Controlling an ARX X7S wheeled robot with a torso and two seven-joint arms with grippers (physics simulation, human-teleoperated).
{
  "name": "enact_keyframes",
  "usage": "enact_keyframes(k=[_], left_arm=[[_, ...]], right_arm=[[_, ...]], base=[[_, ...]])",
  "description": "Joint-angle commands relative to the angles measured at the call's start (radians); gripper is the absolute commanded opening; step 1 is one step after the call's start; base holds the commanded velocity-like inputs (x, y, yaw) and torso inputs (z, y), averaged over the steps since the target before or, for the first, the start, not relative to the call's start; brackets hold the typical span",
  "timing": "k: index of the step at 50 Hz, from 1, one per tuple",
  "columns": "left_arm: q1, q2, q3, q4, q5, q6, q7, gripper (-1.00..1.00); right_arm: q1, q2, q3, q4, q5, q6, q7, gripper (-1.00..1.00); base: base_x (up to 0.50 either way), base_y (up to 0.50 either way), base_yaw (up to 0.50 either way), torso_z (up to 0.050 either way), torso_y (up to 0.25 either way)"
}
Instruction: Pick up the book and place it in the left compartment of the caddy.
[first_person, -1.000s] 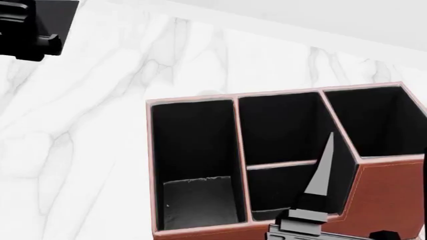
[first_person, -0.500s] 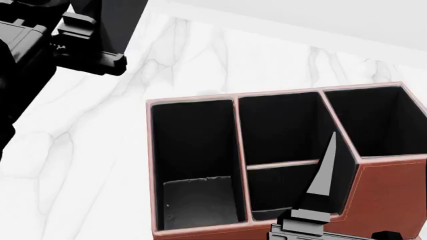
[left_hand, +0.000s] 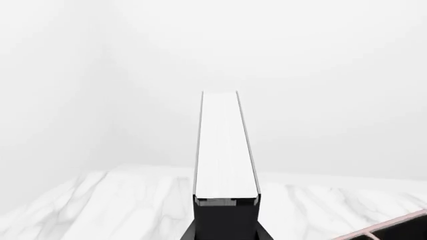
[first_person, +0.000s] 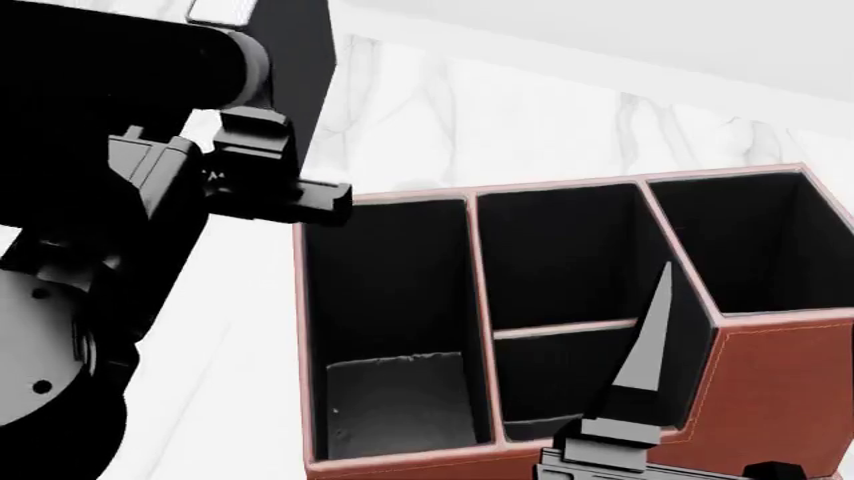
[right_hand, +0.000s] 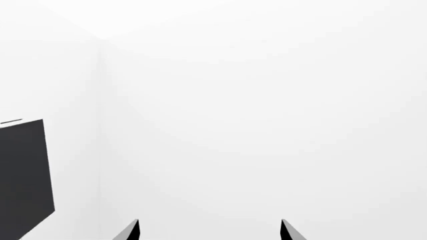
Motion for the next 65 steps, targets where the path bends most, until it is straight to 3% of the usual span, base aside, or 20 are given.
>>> enact_keyframes(k=[1, 15, 32, 65], left_arm=[[0.051, 0.085, -0.008, 0.040, 0.011, 0.027, -0.090, -1.00], [0.137, 0.127, 0.066, 0.076, 0.105, 0.126, -0.138, -1.00], [0.272, 0.145, 0.249, 0.013, 0.272, 0.257, -0.122, -1.00], [0.376, 0.166, 0.413, -0.142, 0.414, 0.465, -0.143, -1.00]], right_arm=[[0.003, -0.014, 0.016, 0.000, -0.017, 0.003, -0.016, 1.00], [0.003, -0.008, 0.019, -0.011, -0.010, 0.005, -0.007, 1.00], [0.001, 0.000, 0.027, -0.018, 0.002, 0.005, 0.002, 1.00], [0.001, 0.007, 0.017, -0.009, 0.003, -0.008, 0.006, 1.00]], base=[[0.00, 0.00, 0.00, 0.000, 0.000], [0.00, 0.00, 0.00, 0.001, 0.002], [0.00, 0.00, 0.00, 0.000, 0.001], [0.00, 0.00, 0.00, 0.000, 0.002]])
